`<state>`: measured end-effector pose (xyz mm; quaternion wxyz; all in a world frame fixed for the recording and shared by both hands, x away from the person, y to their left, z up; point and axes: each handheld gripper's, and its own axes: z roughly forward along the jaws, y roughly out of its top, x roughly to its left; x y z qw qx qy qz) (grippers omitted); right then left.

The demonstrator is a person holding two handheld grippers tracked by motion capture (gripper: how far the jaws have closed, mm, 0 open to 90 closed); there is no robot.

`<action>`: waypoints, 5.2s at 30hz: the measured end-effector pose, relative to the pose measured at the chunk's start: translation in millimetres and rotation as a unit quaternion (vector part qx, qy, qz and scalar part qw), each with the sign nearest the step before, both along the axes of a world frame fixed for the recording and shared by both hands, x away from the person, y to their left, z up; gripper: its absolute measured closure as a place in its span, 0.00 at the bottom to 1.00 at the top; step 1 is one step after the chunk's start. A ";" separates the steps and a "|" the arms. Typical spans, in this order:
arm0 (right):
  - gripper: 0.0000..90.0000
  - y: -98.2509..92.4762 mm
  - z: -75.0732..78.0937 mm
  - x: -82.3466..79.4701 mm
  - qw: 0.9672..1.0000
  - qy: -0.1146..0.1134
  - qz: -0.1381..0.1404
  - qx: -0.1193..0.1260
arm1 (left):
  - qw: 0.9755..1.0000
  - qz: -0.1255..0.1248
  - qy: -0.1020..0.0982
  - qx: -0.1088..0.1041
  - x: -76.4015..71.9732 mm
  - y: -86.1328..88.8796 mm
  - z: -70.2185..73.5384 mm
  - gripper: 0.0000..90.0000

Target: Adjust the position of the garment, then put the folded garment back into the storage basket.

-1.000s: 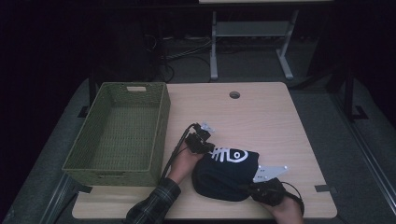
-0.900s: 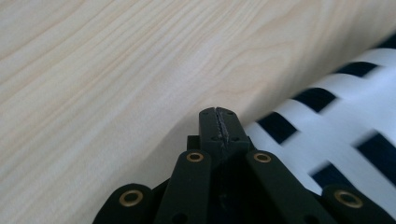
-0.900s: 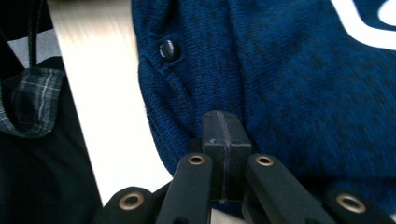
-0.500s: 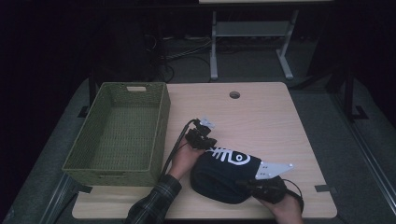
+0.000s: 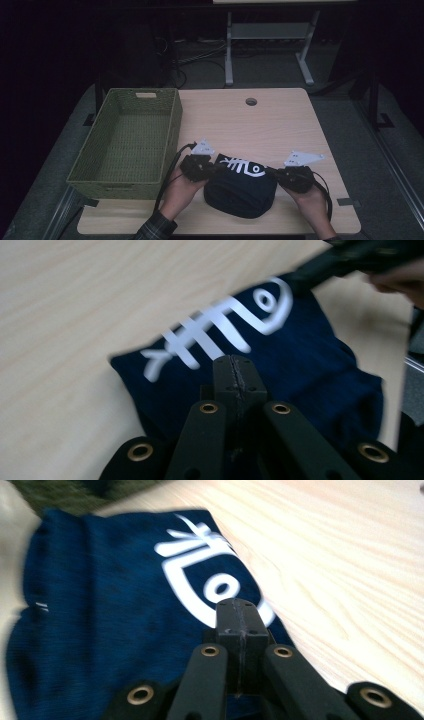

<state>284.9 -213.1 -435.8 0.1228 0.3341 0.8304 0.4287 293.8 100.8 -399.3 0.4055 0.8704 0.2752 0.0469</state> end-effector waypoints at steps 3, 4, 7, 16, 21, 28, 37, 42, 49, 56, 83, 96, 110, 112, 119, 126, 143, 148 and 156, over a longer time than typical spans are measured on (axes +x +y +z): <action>1.00 2.0 -15.2 8.5 0.999 0.018 -0.013 -0.033 | 0.999 -0.005 0.005 0.038 -14.6 -4.0 -19.5 1.00; 1.00 1.3 -18.3 10.0 0.999 0.025 -0.014 -0.033 | 0.999 -0.009 0.014 0.043 -14.4 -4.8 -25.2 1.00; 1.00 2.3 -22.6 10.7 0.998 0.033 -0.014 -0.042 | 0.997 -0.011 0.018 0.073 -12.7 -9.8 -38.1 1.00; 1.00 -0.7 -27.5 1.8 0.997 0.054 -0.012 -0.045 | 0.994 0.011 -0.003 0.111 6.0 -9.2 -46.3 1.00; 1.00 4.1 -28.2 -7.0 0.997 0.057 -0.001 -0.047 | 0.994 0.025 0.001 0.103 16.7 -4.9 -46.4 1.00; 0.89 -4.8 -18.0 -16.6 0.999 0.032 -0.007 -0.020 | 0.997 0.040 0.008 0.058 18.9 5.5 -30.2 0.89; 0.48 -35.8 -17.7 -30.8 0.997 0.003 -0.075 -0.019 | 0.998 0.057 0.004 0.040 31.7 -2.2 -19.7 0.52; 0.26 -54.8 -30.9 -33.8 0.993 0.021 -0.111 -0.042 | 0.998 0.050 0.014 0.043 44.5 -6.6 -24.1 0.35; 0.15 -65.4 -41.6 -28.5 0.986 0.026 -0.146 -0.070 | 0.997 0.051 0.030 0.044 51.3 -8.7 -36.6 0.19; 0.10 -68.0 -46.1 -25.1 0.986 0.026 -0.150 -0.064 | 0.996 0.053 0.042 0.055 55.1 -9.7 -48.5 0.16; 0.10 -68.4 -46.6 -24.2 0.986 0.031 -0.150 -0.061 | 0.997 0.020 0.053 0.060 53.2 -13.7 -59.6 0.48; 0.10 -68.2 -46.6 -24.1 0.986 0.031 -0.151 -0.061 | 0.996 0.009 0.076 0.047 54.5 -13.5 -58.4 0.75; 0.10 -68.2 -46.5 -24.0 0.986 0.031 -0.151 -0.061 | 0.996 -0.008 0.088 0.015 47.8 -11.9 -32.6 0.77; 0.10 -68.3 -46.5 -24.0 0.986 0.031 -0.151 -0.061 | 0.996 -0.011 0.086 0.013 46.2 -11.6 -26.8 0.77; 0.10 -68.3 -46.5 -24.0 0.986 0.031 -0.151 -0.061 | 0.995 -0.023 0.093 0.010 42.1 -10.2 -9.7 0.77; 0.10 -68.3 -46.5 -24.0 0.986 0.031 -0.151 -0.061 | 0.994 -0.040 0.099 0.010 46.1 -8.4 15.2 0.77; 0.10 -68.3 -46.3 -24.2 0.986 0.032 -0.151 -0.060 | 0.994 -0.045 0.095 0.011 54.3 7.8 70.0 0.77; 0.10 -68.4 -46.4 -24.1 0.986 0.031 -0.150 -0.060 | 0.995 -0.042 0.090 0.012 53.7 16.4 83.0 0.78; 0.10 -68.3 -46.4 -24.2 0.986 0.031 -0.150 -0.060 | 0.996 -0.037 0.083 0.006 51.5 33.4 107.0 0.78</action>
